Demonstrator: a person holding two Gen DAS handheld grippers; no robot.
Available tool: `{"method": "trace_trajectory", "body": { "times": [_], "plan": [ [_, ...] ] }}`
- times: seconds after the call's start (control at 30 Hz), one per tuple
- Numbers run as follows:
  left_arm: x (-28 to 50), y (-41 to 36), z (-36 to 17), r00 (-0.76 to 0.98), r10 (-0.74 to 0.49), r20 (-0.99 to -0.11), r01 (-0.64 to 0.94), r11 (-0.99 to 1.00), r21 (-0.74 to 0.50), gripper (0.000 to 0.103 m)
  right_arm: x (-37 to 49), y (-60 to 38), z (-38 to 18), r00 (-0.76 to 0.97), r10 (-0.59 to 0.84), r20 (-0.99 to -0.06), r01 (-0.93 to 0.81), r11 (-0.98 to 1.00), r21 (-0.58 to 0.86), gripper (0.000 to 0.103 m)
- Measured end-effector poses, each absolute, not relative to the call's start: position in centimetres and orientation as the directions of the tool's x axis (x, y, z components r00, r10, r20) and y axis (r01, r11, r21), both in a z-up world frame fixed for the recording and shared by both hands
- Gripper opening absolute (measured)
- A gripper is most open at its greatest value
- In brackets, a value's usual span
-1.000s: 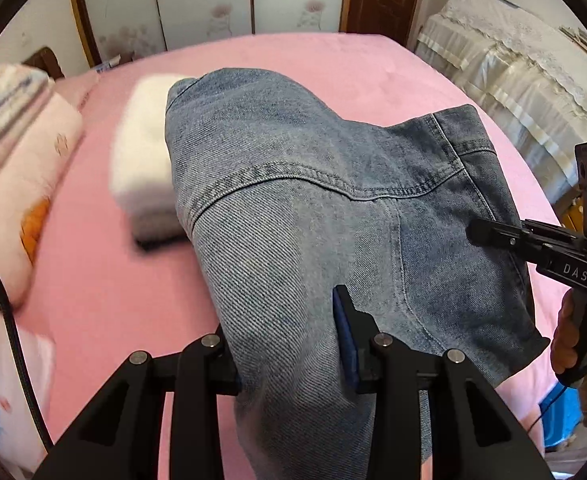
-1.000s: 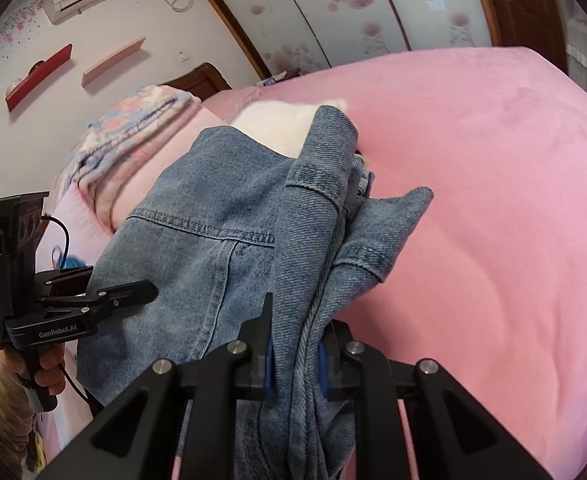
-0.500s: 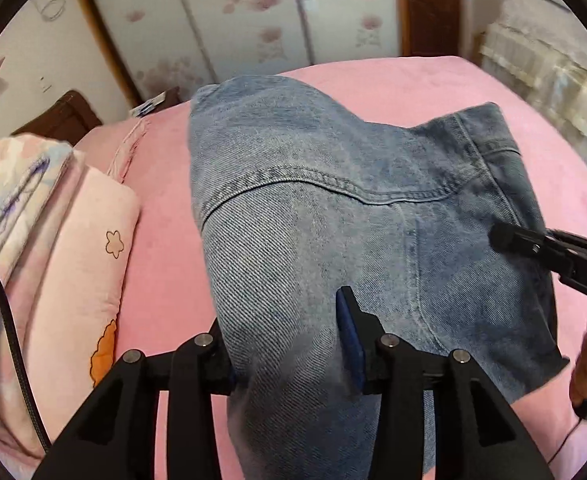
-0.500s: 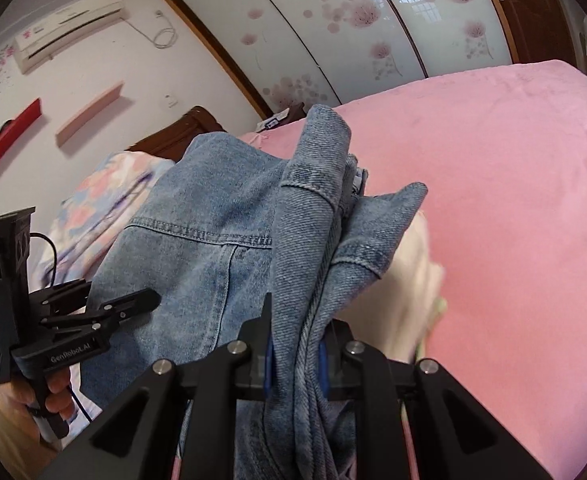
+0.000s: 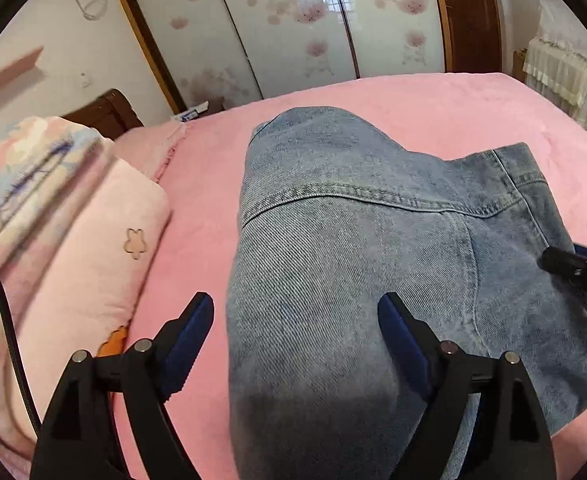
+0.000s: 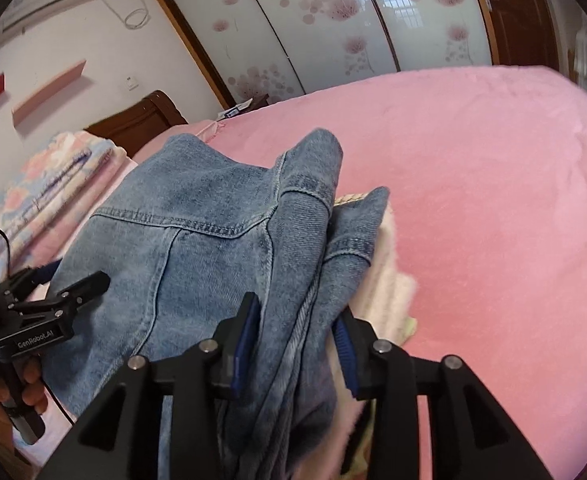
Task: Fold large clothes
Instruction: 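Carry the denim bundle onto the sweater stack and lower it, then open both tools and pull them back from the stack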
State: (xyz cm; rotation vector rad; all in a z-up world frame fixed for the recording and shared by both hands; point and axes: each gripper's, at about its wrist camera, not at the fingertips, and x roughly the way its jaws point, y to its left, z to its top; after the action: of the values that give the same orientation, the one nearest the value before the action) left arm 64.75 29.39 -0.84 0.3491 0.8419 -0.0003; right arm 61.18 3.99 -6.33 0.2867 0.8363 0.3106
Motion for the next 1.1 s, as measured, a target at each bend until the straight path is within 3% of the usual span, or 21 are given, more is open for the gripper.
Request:
{"method": "trace_trajectory", "body": {
  "times": [0.37, 0.53, 0.87, 0.93, 1.1],
  "plan": [
    [54.0, 26.6, 6.6, 0.673, 0.140, -0.726, 0.120, 0.948, 0.294, 0.084, 52.3, 1.3, 3.2, 0.617, 0.386, -0.685, -0.174, 0.917, 0.360, 0.037],
    [47.2, 25.3, 11.5, 0.659, 0.096, -0.746, 0.081, 0.977, 0.197, 0.084, 45.4, -0.4, 8.6, 0.595, 0.389, -0.704, -0.182, 0.918, 0.353, 0.037],
    [30.8, 21.0, 20.8, 0.717, 0.013, -0.697, 0.087, 0.990, 0.108, 0.084, 29.2, -5.2, 18.8, 0.650, 0.345, -0.677, -0.203, 0.937, 0.282, 0.038],
    [27.6, 19.9, 22.0, 0.732, 0.005, -0.681, 0.086, 0.991, 0.099, 0.084, 26.4, -6.2, 20.1, 0.661, 0.341, -0.668, -0.202, 0.939, 0.279, 0.044],
    [19.8, 16.9, 23.4, 0.735, -0.069, -0.675, 0.118, 0.993, 0.028, 0.084, 20.1, -8.2, 21.1, 0.662, 0.350, -0.663, -0.227, 0.937, 0.268, 0.046]
  ]
}}
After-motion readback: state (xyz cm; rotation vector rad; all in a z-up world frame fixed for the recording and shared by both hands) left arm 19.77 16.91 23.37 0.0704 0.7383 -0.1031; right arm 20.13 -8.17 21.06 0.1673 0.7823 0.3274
